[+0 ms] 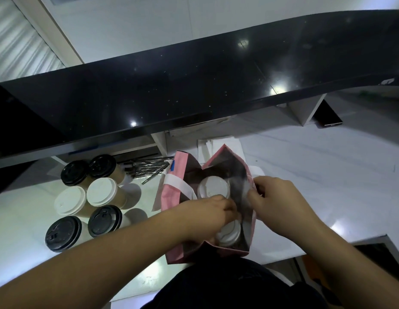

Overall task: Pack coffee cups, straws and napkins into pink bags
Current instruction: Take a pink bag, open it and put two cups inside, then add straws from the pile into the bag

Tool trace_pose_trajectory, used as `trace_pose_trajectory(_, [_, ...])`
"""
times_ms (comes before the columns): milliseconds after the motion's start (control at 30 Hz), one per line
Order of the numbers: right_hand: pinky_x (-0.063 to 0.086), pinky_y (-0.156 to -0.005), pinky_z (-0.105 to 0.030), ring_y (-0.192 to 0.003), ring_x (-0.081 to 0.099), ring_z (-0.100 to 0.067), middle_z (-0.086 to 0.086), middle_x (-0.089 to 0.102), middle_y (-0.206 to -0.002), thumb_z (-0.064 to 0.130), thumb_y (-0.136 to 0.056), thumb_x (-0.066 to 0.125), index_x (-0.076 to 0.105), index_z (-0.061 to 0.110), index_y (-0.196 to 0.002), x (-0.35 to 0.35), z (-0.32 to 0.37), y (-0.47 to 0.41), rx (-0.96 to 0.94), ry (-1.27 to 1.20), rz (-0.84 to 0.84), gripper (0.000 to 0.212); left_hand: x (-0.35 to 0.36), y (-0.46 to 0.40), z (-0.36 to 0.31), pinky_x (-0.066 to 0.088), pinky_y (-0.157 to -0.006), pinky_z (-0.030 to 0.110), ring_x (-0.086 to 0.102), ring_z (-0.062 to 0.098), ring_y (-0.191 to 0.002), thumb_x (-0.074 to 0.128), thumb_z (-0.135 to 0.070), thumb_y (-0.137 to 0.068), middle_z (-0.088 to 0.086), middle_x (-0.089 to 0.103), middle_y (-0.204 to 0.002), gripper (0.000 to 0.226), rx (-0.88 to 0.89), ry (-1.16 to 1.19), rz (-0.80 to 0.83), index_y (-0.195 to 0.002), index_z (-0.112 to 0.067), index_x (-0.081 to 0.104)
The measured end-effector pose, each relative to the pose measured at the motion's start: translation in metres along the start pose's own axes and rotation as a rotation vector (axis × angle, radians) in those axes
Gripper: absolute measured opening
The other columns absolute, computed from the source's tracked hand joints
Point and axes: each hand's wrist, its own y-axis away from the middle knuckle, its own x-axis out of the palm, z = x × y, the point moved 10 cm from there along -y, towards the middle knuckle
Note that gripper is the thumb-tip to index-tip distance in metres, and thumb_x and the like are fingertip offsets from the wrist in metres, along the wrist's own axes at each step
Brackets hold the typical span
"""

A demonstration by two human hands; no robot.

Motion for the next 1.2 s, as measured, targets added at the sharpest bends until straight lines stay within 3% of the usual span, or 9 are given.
trace_pose_trajectory(233, [0.048,-0.053,-0.044,-0.058,0.060,-0.029,-0.006,0.060,-0.057,0.025,-0.092,0.052,0.058,0.006,-0.074,0.006,0.003,-0.004,0.039,0.033,0.007,0.027,0.040,-0.015,0.005,0.055,-0.088,0.047,0.065,0.035,-0.102,0.071,-0.003,-0.081,0.012,0.064,-0.122,0.050,0.134,-0.041,0.052,-0.130,-0.009,0.065])
trace_pose_trajectory(367, [0.049,-0.056,-0.044,-0.063,0.060,-0.031,-0.009,0.061,-0.063,0.021,-0.095,0.048,0.058,0.004,-0.076,0.009,-0.001,-0.006,0.077,0.044,0.005,0.027,0.039,-0.018,0.006,0.056,-0.089,0.050,0.063,0.036,-0.108,0.068,0.000,-0.083,0.010,0.062,-0.123,0.050,0.158,-0.030,0.040,-0.131,-0.013,0.062])
trace_pose_trajectory(467, [0.050,-0.055,-0.045,-0.061,0.061,-0.030,-0.009,0.061,-0.061,0.022,-0.096,0.048,0.055,0.004,-0.073,0.005,-0.003,-0.009,0.088,0.033,-0.017,0.030,0.000,-0.013,0.006,0.053,-0.094,0.044,0.061,0.031,-0.115,0.072,-0.021,-0.087,0.006,0.059,-0.134,0.052,0.078,-0.007,0.036,-0.137,-0.016,0.061])
trace_pose_trajectory(600, [0.046,-0.052,-0.043,-0.056,0.056,-0.027,-0.006,0.059,-0.058,0.027,-0.098,0.048,0.055,0.007,-0.070,0.002,-0.006,-0.012,0.095,0.065,-0.024,0.036,-0.130,0.033,0.015,0.041,-0.088,0.009,0.056,0.004,-0.101,0.060,-0.032,-0.100,-0.010,0.064,-0.110,0.018,-0.041,0.203,-0.383,-0.113,-0.024,0.070])
trace_pose_trajectory(667, [0.041,-0.050,-0.040,-0.054,0.053,-0.026,-0.006,0.057,-0.057,0.027,-0.099,0.048,0.053,0.005,-0.069,0.002,-0.008,-0.013,0.107,0.076,-0.024,0.037,-0.170,0.073,0.059,0.041,-0.078,0.009,0.055,0.002,-0.089,0.058,-0.031,-0.099,-0.017,0.061,-0.096,0.009,-0.240,0.325,-0.680,-0.100,-0.029,0.067])
trace_pose_trajectory(733, [0.033,-0.049,-0.035,-0.051,0.045,-0.023,-0.006,0.054,-0.055,0.024,-0.098,0.047,0.049,0.004,-0.068,0.001,-0.008,-0.012,0.117,0.079,-0.019,0.036,-0.160,0.107,0.120,0.043,-0.070,0.012,0.058,0.002,-0.080,0.060,-0.027,-0.097,-0.017,0.062,-0.088,0.009,-0.502,0.376,-0.801,-0.091,-0.032,0.064])
trace_pose_trajectory(833, [0.034,-0.049,-0.034,-0.051,0.046,-0.020,-0.005,0.056,-0.056,0.027,-0.099,0.046,0.051,0.007,-0.068,0.002,-0.006,-0.014,0.122,0.103,0.000,0.037,-0.082,0.123,0.207,0.052,-0.073,0.030,0.066,0.012,-0.084,0.062,-0.026,-0.095,-0.011,0.071,-0.092,0.011,-0.850,0.255,-0.499,-0.097,-0.030,0.072])
trace_pose_trajectory(967, [0.039,-0.051,-0.034,-0.058,0.057,-0.024,-0.005,0.061,-0.060,0.033,-0.099,0.045,0.057,0.010,-0.072,0.005,-0.002,-0.017,0.124,0.154,0.025,0.038,0.011,0.119,0.264,0.053,-0.077,0.034,0.069,0.028,-0.095,0.061,-0.025,-0.094,0.005,0.075,-0.105,0.018,-0.981,0.179,-0.194,-0.106,-0.020,0.073])
trace_pose_trajectory(1200, [0.034,-0.049,-0.033,-0.051,0.053,-0.021,-0.005,0.058,-0.054,0.031,-0.097,0.050,0.052,0.015,-0.063,0.000,0.001,-0.020,0.143,0.190,0.011,0.037,0.051,0.083,0.297,0.052,-0.091,0.038,0.063,0.033,-0.113,0.059,-0.011,-0.093,0.013,0.064,-0.123,0.029,-0.974,0.140,-0.138,-0.122,-0.014,0.066])
